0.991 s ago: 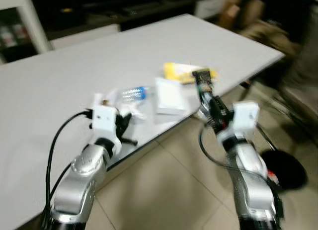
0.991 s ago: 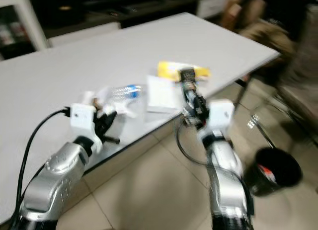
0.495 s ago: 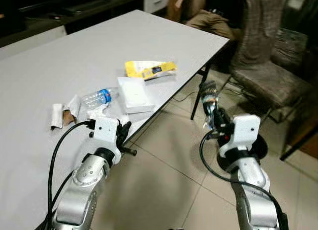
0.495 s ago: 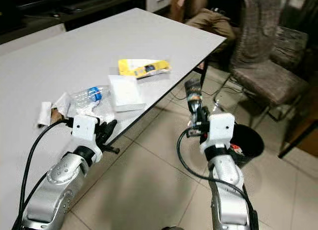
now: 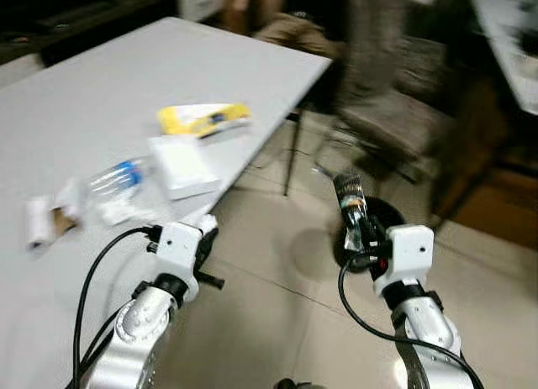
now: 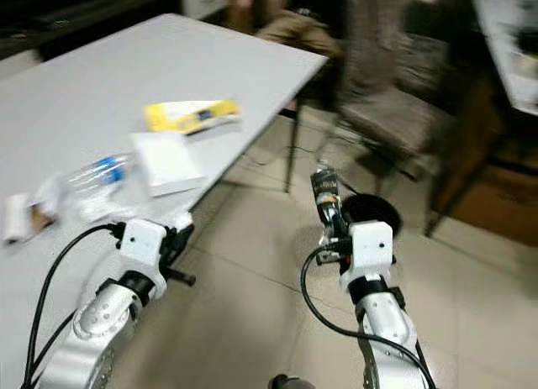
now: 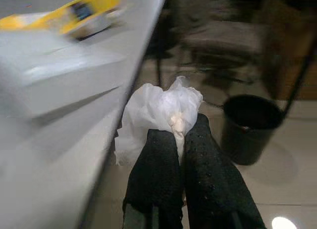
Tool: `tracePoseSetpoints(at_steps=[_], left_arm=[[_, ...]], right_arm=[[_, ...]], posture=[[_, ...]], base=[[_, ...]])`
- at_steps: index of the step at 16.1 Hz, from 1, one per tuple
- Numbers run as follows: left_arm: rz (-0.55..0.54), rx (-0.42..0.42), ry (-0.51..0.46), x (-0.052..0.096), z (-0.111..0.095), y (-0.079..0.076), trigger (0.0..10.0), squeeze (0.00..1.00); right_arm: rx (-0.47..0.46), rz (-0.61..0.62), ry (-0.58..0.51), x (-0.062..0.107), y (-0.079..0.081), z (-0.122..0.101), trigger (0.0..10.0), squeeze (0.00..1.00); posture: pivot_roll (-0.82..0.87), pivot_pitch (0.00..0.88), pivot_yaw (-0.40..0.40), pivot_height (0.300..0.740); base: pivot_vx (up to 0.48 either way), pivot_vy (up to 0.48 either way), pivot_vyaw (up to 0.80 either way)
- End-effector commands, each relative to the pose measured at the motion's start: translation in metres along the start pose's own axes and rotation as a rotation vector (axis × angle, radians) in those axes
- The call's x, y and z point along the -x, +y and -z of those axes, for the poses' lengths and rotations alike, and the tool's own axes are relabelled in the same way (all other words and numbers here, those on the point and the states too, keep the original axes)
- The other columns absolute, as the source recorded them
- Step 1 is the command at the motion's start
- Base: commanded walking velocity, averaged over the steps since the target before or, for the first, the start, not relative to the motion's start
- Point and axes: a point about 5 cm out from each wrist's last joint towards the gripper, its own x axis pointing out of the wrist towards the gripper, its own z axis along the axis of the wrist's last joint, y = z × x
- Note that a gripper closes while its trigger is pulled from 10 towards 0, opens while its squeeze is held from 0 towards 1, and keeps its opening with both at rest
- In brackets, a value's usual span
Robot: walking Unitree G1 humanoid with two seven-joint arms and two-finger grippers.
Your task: Picking trash to rubbish bin
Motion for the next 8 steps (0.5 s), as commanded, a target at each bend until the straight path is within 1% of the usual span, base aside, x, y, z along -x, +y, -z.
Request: tracePoseSetpoints(at_steps=[1, 3, 4, 5, 6, 8], left_arm=[[0.031, -0.006, -0.020, -0.001, -0.001, -0.005, 10.0, 0.00], [0.047, 0.000, -0.046, -0.001, -0.005, -0.008, 10.0, 0.00], [0.058, -0.010, -0.091, -0.002, -0.012, -0.010, 10.0, 0.00], [0.064, -0.018, -0.113, -0.003, -0.015, -0.011, 10.0, 0.00], [0.076, -0.023, -0.123, -0.003, -0.016, -0.012, 10.0, 0.00], [0.101, -0.064, -0.133, -0.004, -0.018, -0.012, 10.0, 0.00]], right_arm=[[0.014, 0.015, -0.007, 0.002, -0.003, -0.003, 10.0, 0.00], [0.018, 0.023, -0.009, 0.003, -0.004, -0.003, 10.0, 0.00], [0.026, 0.027, -0.010, 0.005, -0.005, -0.004, 10.0, 0.00], [0.026, 0.031, -0.009, 0.006, -0.005, -0.003, 10.0, 0.00], [0.025, 0.034, -0.007, 0.007, -0.006, -0.003, 10.0, 0.00], [0.021, 0.026, -0.004, 0.009, -0.003, -0.001, 10.0, 0.00]], posture=[[-0.03, 0.000, -0.040, 0.740], [-0.05, 0.000, -0.034, 0.740], [-0.05, 0.000, -0.033, 0.740], [-0.05, 0.000, -0.034, 0.740], [-0.05, 0.000, -0.036, 0.740], [-0.05, 0.000, -0.031, 0.740]], base=[[0.000, 0.000, -0.80], [0.000, 0.000, -0.80], [0.000, 0.000, -0.80], [0.000, 0.000, -0.80], [0.000, 0.000, -0.80], [0.000, 0.000, -0.80]])
